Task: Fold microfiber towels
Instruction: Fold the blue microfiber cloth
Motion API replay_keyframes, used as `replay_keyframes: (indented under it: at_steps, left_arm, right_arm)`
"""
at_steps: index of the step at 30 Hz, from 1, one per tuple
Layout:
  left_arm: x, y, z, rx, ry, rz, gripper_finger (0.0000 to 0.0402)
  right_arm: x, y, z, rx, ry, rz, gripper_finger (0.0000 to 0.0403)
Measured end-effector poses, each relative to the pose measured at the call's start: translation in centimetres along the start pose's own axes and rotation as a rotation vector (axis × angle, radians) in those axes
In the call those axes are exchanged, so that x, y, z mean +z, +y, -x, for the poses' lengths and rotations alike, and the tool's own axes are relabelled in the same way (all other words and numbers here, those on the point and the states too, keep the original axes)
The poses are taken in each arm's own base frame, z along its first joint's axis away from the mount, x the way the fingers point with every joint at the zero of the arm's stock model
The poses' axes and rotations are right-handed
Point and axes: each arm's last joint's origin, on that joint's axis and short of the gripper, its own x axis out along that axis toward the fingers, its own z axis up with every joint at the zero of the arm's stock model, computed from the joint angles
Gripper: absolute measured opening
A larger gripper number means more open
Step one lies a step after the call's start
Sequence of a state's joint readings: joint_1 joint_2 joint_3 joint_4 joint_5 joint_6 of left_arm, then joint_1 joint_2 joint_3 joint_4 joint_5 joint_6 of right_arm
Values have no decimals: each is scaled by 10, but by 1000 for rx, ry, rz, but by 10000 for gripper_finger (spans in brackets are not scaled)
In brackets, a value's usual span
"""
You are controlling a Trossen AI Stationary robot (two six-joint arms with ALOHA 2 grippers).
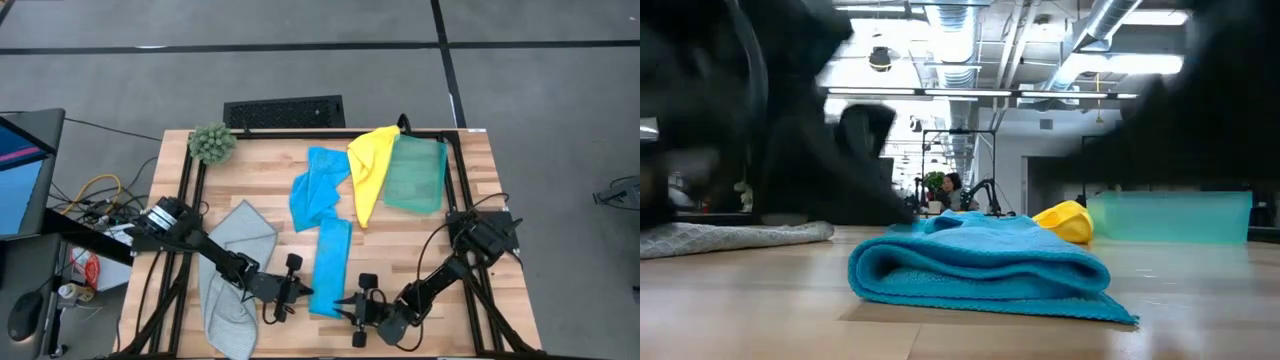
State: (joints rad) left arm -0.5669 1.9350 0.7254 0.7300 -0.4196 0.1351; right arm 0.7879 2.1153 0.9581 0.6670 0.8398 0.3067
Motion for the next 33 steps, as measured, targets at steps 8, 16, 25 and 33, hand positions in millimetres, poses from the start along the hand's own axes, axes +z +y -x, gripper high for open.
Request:
replay_keyframes:
  at_steps: [8,16,25,33]
  left_arm:
    - [39,-8,30,-96,-144,-51,21]
    - [27,-33,36,-207,-90,-231,141]
    - [13,-39,9,-118,-25,-285,235]
    - [5,-47,-20,-103,6,-334,239]
  right_arm:
    - [32,-2,17,74,6,165,113]
    - [3,5,9,229,106,238,210]
    - [-22,1,-9,177,111,232,243]
    - [-33,1,-13,145,129,138,239]
